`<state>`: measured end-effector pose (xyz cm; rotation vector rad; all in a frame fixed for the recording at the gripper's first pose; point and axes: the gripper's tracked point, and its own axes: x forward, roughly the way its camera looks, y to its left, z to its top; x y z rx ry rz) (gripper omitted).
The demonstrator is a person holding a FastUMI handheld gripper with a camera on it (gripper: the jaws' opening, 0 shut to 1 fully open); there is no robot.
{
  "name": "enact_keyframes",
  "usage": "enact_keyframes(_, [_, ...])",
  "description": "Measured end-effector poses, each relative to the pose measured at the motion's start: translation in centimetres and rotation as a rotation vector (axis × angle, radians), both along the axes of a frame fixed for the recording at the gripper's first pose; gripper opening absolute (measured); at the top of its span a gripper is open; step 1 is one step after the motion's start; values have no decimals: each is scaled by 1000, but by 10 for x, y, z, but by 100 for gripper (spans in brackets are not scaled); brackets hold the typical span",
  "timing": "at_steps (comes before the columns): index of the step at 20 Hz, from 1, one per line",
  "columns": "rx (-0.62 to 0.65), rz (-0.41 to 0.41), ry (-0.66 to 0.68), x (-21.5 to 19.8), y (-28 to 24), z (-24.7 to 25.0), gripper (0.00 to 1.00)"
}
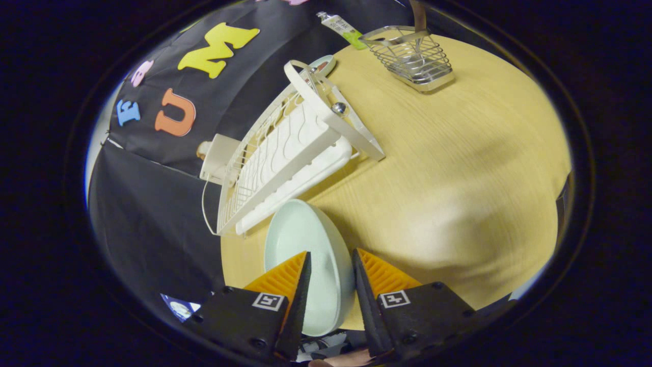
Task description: Take the plate from the dish rack, then take the spoon from the basket and place it into the plate.
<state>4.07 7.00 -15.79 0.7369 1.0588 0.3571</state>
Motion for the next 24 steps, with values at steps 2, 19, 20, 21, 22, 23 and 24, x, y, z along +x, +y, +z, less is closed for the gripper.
enact_keyframes(2, [-13,3,-38,2,-3,2,57])
enact_keyframes(19, [-679,-307,-822,35,-167,105,96])
enact_keyframes(20, [-691,-324,-852,38,-173,109,97])
enact_keyframes(21, [-705,-346,-869,45,-184,110,97])
enact_keyframes(22, [-713,-363,-870,54,-195,107,97])
enact_keyframes(23, [-711,-372,-863,63,-204,103,97])
enact_keyframes(24, [-699,-381,-848,73,-211,98,97])
